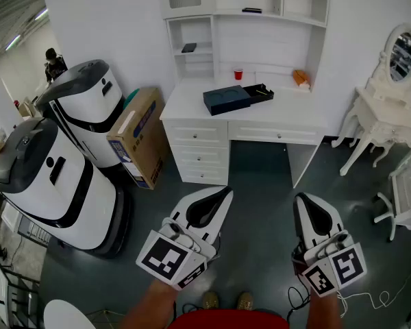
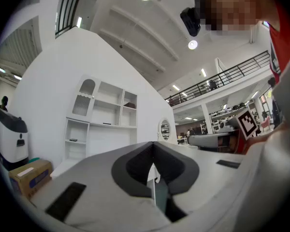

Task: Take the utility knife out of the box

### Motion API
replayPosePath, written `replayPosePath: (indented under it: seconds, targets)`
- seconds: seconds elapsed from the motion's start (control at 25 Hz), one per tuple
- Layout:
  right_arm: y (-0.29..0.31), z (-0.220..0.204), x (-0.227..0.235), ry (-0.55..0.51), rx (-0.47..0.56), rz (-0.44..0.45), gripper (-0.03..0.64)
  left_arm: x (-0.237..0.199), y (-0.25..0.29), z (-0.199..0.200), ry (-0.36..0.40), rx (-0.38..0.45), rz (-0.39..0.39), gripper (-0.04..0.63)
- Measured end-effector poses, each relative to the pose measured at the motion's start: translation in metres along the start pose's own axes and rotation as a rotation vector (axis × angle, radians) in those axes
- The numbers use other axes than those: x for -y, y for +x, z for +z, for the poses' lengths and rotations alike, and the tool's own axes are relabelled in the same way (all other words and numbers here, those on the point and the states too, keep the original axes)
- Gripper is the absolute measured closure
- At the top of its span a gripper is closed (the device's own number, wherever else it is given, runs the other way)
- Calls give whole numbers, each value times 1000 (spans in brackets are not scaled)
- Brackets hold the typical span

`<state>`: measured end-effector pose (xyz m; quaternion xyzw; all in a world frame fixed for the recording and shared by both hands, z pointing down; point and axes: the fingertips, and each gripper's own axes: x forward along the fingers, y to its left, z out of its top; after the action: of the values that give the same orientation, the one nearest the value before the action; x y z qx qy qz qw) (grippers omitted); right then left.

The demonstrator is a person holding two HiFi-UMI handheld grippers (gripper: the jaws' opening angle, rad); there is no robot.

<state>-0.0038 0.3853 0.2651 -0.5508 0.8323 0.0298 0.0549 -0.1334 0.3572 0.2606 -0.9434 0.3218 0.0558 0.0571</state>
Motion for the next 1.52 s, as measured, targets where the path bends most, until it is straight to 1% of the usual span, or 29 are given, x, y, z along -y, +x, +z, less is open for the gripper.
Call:
replayPosePath:
  seconds: [0.4,0.56,0.72,0.88,1.08,1.32,1.52]
  targets:
    - [-5,4,2,-11,1,-4,623,7,4,0,-5,7,-12,586]
    - [-7,6,2,8,20,10,621,7,5,0,-6,6,-6,586]
    - [-4,6,7,3,22,14,620,6,11,1,0,9,3,586]
    - [-2,6,15,-2,24,19,620,8,20,-1,0,-10,6,586]
    - [1,6,30,-8,22,36,620,12,35,-4,21,-5,20,586]
    - [-1,4,54,-1,22,69,620,20,57,-7,29,-17,46,586]
    - [-4,1,70,4,12,104,620,24,72,-8,25,-20,84,586]
